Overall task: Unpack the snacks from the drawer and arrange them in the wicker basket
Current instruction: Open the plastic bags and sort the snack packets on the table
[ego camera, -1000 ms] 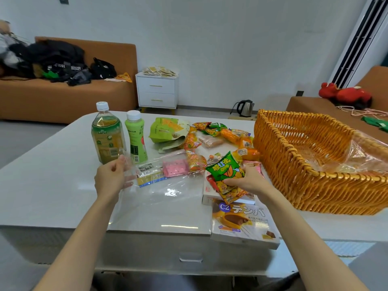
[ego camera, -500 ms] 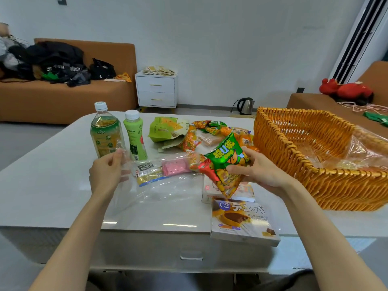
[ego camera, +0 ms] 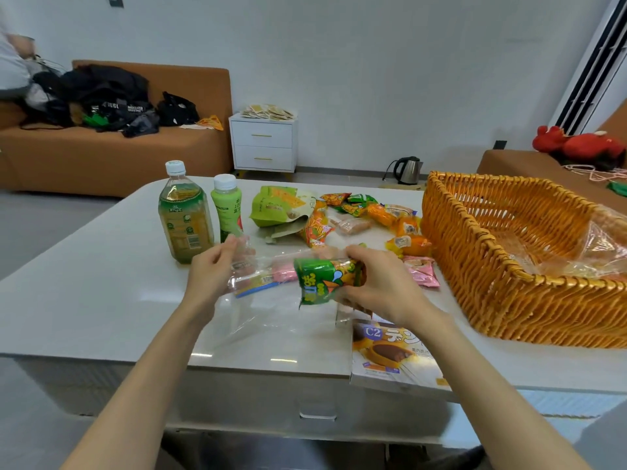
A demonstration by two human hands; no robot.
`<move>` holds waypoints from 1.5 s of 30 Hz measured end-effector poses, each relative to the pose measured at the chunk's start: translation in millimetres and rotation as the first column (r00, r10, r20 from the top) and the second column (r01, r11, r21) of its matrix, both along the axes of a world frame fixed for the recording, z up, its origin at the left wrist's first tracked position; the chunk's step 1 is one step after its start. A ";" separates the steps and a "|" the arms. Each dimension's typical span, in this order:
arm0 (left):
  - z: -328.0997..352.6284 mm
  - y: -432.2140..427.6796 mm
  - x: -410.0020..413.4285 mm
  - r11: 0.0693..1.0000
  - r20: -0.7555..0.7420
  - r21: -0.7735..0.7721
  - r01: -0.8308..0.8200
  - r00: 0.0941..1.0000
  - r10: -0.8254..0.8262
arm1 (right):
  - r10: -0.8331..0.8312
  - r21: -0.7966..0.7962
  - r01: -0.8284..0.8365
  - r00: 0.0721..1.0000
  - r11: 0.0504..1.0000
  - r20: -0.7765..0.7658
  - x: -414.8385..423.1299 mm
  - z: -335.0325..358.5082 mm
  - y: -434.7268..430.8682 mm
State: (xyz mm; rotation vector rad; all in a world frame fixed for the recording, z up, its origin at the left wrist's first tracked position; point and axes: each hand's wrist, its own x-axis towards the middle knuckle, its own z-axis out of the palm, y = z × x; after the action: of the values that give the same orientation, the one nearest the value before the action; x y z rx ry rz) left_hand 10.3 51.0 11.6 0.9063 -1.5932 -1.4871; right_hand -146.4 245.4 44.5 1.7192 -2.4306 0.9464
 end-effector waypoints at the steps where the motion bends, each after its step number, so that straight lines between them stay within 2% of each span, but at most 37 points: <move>1: 0.5 3.0 -1.7 1.000 -0.026 0.013 0.022 0.999 -0.021 | -0.008 -0.045 0.011 0.998 0.999 0.066 0.8 -1.0 -2.8; 3: 1.1 6.9 -4.9 0.995 -0.109 0.077 0.065 0.992 -0.057 | 0.019 -0.109 0.011 0.964 0.994 0.265 1.5 -1.9 -6.7; 5: 0.8 8.3 -5.6 0.980 -0.181 0.158 0.123 0.979 -0.094 | 0.105 -0.136 -0.044 0.871 0.990 0.480 1.2 -0.3 -7.2; 7: 2.4 6.9 -4.4 0.963 -0.228 0.206 0.172 0.966 -0.124 | 0.182 -0.152 -0.111 0.762 0.982 0.621 0.8 1.3 -7.3; 8: 3.6 6.1 -3.4 0.957 -0.245 0.218 0.190 0.960 -0.135 | 0.203 -0.157 -0.132 0.735 0.979 0.647 2.0 1.7 -8.5; 12: 1.3 3.5 -5.8 0.930 -0.322 0.273 0.247 0.934 -0.153 | 0.215 -0.187 -0.127 0.772 0.974 0.599 5.2 -6.3 -21.3; 13: 0.0 6.1 -7.9 0.925 -0.328 0.277 0.259 0.931 -0.163 | 0.213 -0.184 -0.123 0.751 0.975 0.626 5.4 -10.3 -24.0; 15: -2.2 12.3 -11.9 0.920 -0.337 0.287 0.265 0.927 -0.162 | 0.234 -0.179 -0.151 0.611 0.972 0.757 4.9 -15.6 -27.2; 17: -4.7 14.0 -13.7 0.914 -0.358 0.323 0.245 0.926 -0.122 | 0.259 -0.191 -0.202 0.397 0.961 0.881 6.5 -18.6 -29.4; 18: -7.2 11.2 -13.7 0.907 -0.372 0.353 0.230 0.924 -0.089 | 0.248 -0.188 -0.195 0.355 0.962 0.901 6.5 -19.1 -30.1; 19: -9.6 7.1 -12.9 0.899 -0.380 0.382 0.214 0.923 -0.058 | 0.225 -0.174 -0.165 0.374 0.971 0.900 5.0 -19.9 -31.2; 22: -17.7 -6.4 -6.9 0.893 -0.348 0.419 0.168 0.937 -0.013 | 0.103 -0.144 0.018 0.612 0.989 0.784 -0.2 -16.9 -26.8; 24: -22.9 -10.9 -3.7 0.890 -0.320 0.435 0.139 0.947 0.008 | 0.024 -0.105 0.082 0.668 0.991 0.743 -8.4 -18.0 -22.9; 26: -26.2 -12.3 -2.8 0.878 -0.309 0.464 0.114 0.950 0.040 | -0.067 0.016 0.078 0.723 0.997 0.688 -14.4 -24.2 -21.1; 29: -30.3 -14.2 -3.0 0.857 -0.314 0.505 0.105 0.947 0.068 | -0.140 0.152 0.086 0.912 0.985 0.386 -15.3 -40.4 -24.3; 33: -30.7 -9.0 -1.8 0.860 -0.302 0.493 0.133 0.953 0.026 | -0.116 0.259 0.042 0.954 0.965 0.277 -13.6 -61.9 -33.7; 38: -31.1 -10.3 -3.0 0.861 -0.302 0.488 0.141 0.953 0.015 | -0.084 0.251 0.009 0.953 0.968 0.290 -12.0 -61.5 -45.4; 42: -29.5 -13.2 -1.1 0.836 -0.392 0.515 0.187 0.919 0.036 | 0.012 0.031 -0.024 0.937 0.999 0.349 -9.5 -43.2 -47.6; 43: -29.6 -13.5 -1.3 0.828 -0.428 0.523 0.202 0.902 0.050 | 0.004 -0.045 0.009 0.957 0.999 0.291 -5.7 -33.9 -47.8; 45: -27.0 -13.7 -0.3 0.848 -0.438 0.486 0.214 0.899 0.024 | -0.094 -0.203 0.104 0.994 0.974 0.058 2.9 -10.5 -46.9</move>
State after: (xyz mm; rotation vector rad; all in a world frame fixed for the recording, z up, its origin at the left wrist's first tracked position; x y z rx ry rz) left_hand 9.9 37.3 -15.4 0.7097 -0.9257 -2.0850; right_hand -143.5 198.5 34.0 1.5097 -2.3245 1.1910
